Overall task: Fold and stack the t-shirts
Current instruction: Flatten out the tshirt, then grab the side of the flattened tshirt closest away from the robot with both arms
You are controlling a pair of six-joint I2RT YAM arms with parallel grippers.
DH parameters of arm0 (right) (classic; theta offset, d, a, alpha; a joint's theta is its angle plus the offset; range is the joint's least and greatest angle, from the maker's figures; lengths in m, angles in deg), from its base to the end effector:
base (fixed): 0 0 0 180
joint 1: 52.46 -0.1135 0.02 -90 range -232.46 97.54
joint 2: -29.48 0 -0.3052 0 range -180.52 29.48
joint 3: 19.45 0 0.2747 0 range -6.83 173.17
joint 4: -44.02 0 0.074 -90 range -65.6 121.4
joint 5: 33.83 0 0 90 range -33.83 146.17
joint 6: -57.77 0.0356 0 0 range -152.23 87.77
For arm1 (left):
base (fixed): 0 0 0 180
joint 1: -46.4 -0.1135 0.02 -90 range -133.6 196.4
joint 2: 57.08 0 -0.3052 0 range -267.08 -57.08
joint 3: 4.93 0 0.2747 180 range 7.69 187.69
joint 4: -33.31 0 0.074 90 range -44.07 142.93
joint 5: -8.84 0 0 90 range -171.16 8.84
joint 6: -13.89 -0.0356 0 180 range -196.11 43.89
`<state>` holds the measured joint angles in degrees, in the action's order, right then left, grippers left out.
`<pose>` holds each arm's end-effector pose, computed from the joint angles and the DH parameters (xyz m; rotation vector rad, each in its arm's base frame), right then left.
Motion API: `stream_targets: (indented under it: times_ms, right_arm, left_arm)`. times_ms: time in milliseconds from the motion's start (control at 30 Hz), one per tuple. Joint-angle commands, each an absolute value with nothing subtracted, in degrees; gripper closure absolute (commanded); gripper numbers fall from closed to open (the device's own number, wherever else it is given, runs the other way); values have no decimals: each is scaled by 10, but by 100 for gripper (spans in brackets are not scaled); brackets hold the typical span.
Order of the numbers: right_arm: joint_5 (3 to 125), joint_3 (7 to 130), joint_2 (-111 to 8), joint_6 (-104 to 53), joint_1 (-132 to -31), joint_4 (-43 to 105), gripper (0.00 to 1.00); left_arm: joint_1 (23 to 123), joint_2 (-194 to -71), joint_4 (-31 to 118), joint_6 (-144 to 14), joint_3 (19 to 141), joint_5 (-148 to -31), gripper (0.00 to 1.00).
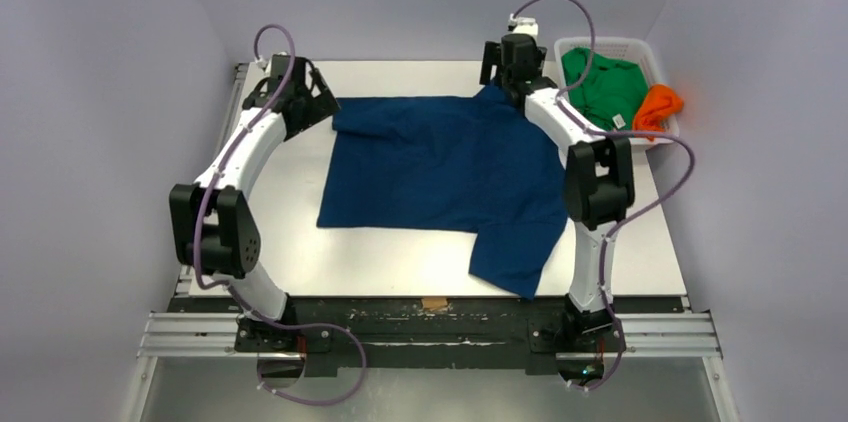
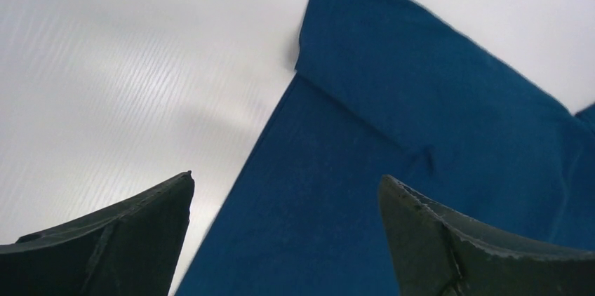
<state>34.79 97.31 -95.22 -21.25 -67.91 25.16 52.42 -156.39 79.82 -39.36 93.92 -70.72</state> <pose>0.5446 0.1371 0.2782 0.1535 1.9992 -0.0859 0.4168 -0.0375 0.3328 -0.7121 2.2683 -0.1394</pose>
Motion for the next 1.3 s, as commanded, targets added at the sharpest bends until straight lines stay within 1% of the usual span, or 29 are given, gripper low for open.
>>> stream_targets:
  times_ms: [0, 67, 200, 300, 467, 567, 633, 733, 767, 867, 900, 1100, 1167, 1233, 1267]
  right_arm:
    - [410, 869, -794, -125, -681, 264, 10]
    - [429, 811, -756, -104, -681, 257, 10]
    - [440, 719, -696, -72, -681, 249, 9]
    - [439, 666, -657, -63, -681, 254, 9]
    - [427, 618, -620, -49, -681, 249, 9]
    - [427, 600, -608, -44, -681, 244, 9]
    - [419, 586, -600, -34, -681, 240, 9]
    - [414, 572, -596, -28, -681, 237, 9]
    - [411, 575, -598, -28, -681, 225, 9]
    - [397, 598, -612, -16, -681, 162, 10]
    - [391, 608, -618, -11, -681, 136, 10]
    - [339, 677, -639, -5, -681, -33, 10]
    - [343, 671, -629, -3, -681, -49, 10]
    - [355, 646, -611, 8, -681, -50, 10]
    - [367, 631, -598, 12, -681, -46, 10]
  left_arm:
    - [527, -1473, 790, -366, 827, -718, 0]
    - [529, -1424, 795, -355, 764, -712, 0]
    - [534, -1345, 812, -346, 679, -719, 0]
    - [535, -1314, 821, -333, 619, -727, 0]
    - [535, -1294, 798, -307, 540, -752, 6]
    - [535, -1308, 773, -291, 513, -771, 13]
    - [535, -1324, 761, -276, 504, -766, 19]
    - [535, -1356, 748, -256, 503, -759, 26]
    - [535, -1367, 751, -250, 507, -758, 30]
    - [537, -1389, 782, -239, 527, -755, 42]
    - [537, -1390, 789, -236, 530, -759, 44]
    - [547, -1411, 868, -224, 551, -797, 50]
    - [553, -1421, 869, -217, 548, -798, 56]
    - [559, -1422, 869, -212, 549, -785, 65]
    - [560, -1422, 867, -210, 550, -778, 67]
